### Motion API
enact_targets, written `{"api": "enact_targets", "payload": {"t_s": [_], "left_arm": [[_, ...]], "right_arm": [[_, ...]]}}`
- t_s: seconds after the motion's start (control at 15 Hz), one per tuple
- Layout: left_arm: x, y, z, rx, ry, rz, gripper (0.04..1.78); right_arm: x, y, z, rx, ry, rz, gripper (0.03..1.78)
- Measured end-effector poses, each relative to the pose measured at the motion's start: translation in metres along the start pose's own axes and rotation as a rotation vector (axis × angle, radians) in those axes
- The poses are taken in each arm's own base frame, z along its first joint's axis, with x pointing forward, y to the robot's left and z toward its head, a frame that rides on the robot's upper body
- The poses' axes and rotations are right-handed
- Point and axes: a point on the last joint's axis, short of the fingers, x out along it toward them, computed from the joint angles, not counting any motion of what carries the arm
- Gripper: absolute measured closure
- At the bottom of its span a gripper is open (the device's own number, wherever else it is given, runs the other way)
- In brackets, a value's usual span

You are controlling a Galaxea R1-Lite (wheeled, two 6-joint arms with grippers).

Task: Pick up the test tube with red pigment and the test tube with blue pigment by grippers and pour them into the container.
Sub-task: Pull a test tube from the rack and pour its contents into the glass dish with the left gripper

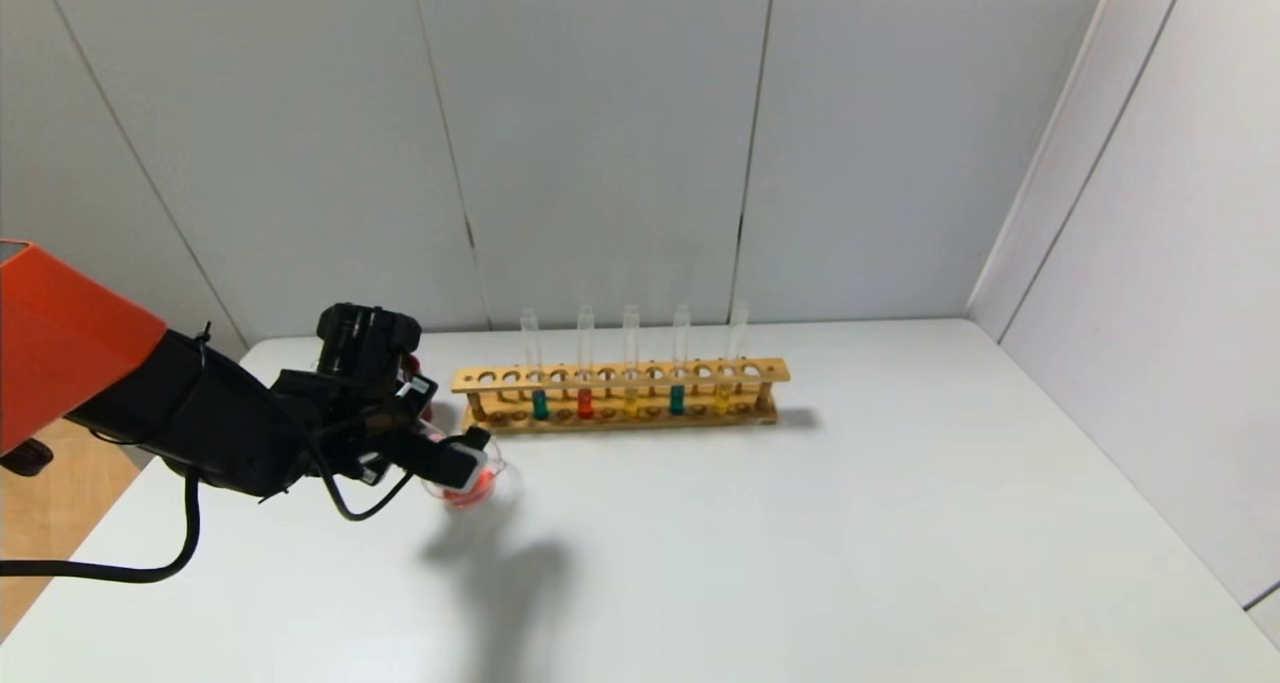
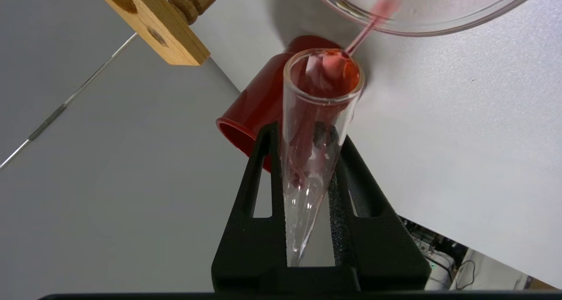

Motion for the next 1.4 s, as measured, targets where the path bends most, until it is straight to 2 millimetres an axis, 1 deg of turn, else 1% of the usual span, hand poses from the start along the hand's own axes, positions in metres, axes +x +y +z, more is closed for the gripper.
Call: {"api": "enact_targets", "payload": {"t_s": [0.33,0.8,1.07,1.4], "left_arm": [[-0.003,0.002,0.006,0.051,0.022,-0.002,1.49],[-0.008,0.005,0.006,0.104,0.063,0.000,1.49],[-0.011,0.008,0.012,0.119,0.065,0.007,1.49],[-0.013,0.010,0.016,0.163,0.108,-0.002,1.49]], "right_arm": [[0.000,0.000,0.000,0.000,0.000,0.000,0.06],[0.000,0.000,0.000,0.000,0.000,0.000,0.06],[0.000,0.000,0.000,0.000,0.000,0.000,0.06],[0.000,0.000,0.000,0.000,0.001,0.000,0.06]]}}
